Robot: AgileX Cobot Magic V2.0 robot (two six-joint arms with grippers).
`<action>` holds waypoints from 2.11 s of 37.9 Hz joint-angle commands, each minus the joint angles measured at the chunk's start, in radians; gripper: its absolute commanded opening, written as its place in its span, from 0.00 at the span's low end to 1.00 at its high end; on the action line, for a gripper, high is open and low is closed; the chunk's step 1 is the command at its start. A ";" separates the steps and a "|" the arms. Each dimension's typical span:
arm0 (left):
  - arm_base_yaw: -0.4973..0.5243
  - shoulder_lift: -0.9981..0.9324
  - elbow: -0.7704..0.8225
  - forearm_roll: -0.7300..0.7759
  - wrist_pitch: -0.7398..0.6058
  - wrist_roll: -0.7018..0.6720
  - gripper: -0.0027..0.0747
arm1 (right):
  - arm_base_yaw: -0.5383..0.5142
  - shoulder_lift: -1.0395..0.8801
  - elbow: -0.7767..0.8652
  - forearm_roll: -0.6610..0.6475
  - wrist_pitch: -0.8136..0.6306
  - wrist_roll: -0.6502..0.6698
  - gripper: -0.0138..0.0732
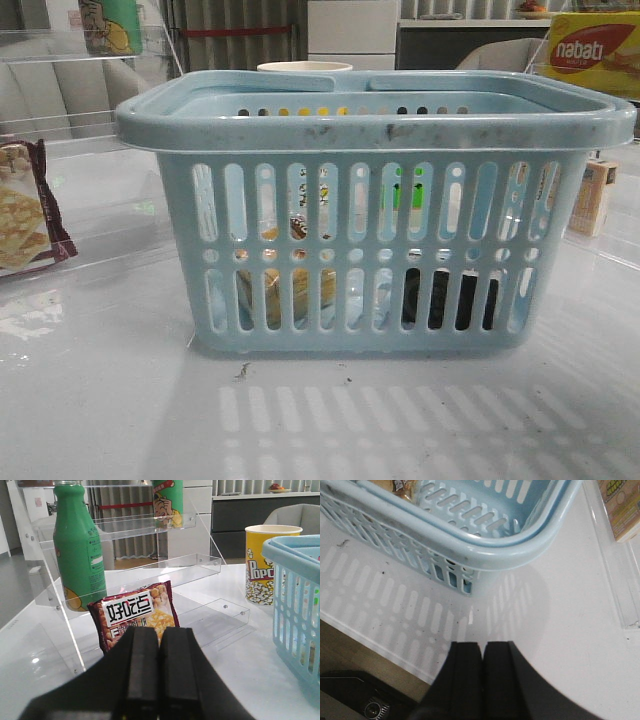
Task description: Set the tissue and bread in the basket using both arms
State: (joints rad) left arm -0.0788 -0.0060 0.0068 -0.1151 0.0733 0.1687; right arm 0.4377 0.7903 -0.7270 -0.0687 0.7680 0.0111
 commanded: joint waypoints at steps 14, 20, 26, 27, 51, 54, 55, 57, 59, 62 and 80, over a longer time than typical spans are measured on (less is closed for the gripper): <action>0.000 -0.018 -0.001 0.026 -0.099 -0.051 0.15 | -0.006 -0.003 -0.027 -0.011 -0.056 -0.003 0.22; 0.000 -0.018 -0.001 0.026 -0.099 -0.051 0.15 | -0.006 -0.003 -0.027 -0.011 -0.056 -0.003 0.22; 0.000 -0.018 -0.001 0.023 -0.101 -0.051 0.15 | -0.006 -0.003 -0.027 -0.011 -0.056 -0.003 0.22; 0.000 -0.018 -0.001 0.022 -0.101 -0.051 0.15 | -0.006 -0.003 -0.027 -0.011 -0.056 -0.003 0.22; 0.000 -0.018 -0.001 0.022 -0.101 -0.051 0.15 | -0.006 -0.003 -0.027 -0.011 -0.056 -0.003 0.22; 0.000 -0.018 -0.001 0.022 -0.101 -0.051 0.15 | -0.006 -0.003 -0.027 -0.011 -0.056 -0.003 0.22; 0.000 -0.018 -0.001 0.022 -0.101 -0.051 0.15 | -0.006 -0.003 -0.027 -0.011 -0.056 -0.003 0.22; 0.000 -0.018 -0.001 0.022 -0.101 -0.051 0.15 | -0.006 -0.003 -0.027 -0.011 -0.056 -0.003 0.22; 0.000 -0.018 -0.001 0.022 -0.101 -0.051 0.15 | -0.006 -0.003 -0.027 -0.011 -0.056 -0.003 0.22; 0.000 -0.018 -0.001 0.022 -0.101 -0.051 0.15 | 0.000 -0.007 -0.025 -0.007 -0.057 -0.003 0.22; 0.000 -0.018 -0.001 0.022 -0.101 -0.051 0.15 | -0.325 -0.429 0.335 -0.035 -0.399 -0.011 0.22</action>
State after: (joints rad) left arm -0.0788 -0.0060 0.0068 -0.0900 0.0598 0.1283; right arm 0.1625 0.4463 -0.4505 -0.0882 0.5528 0.0111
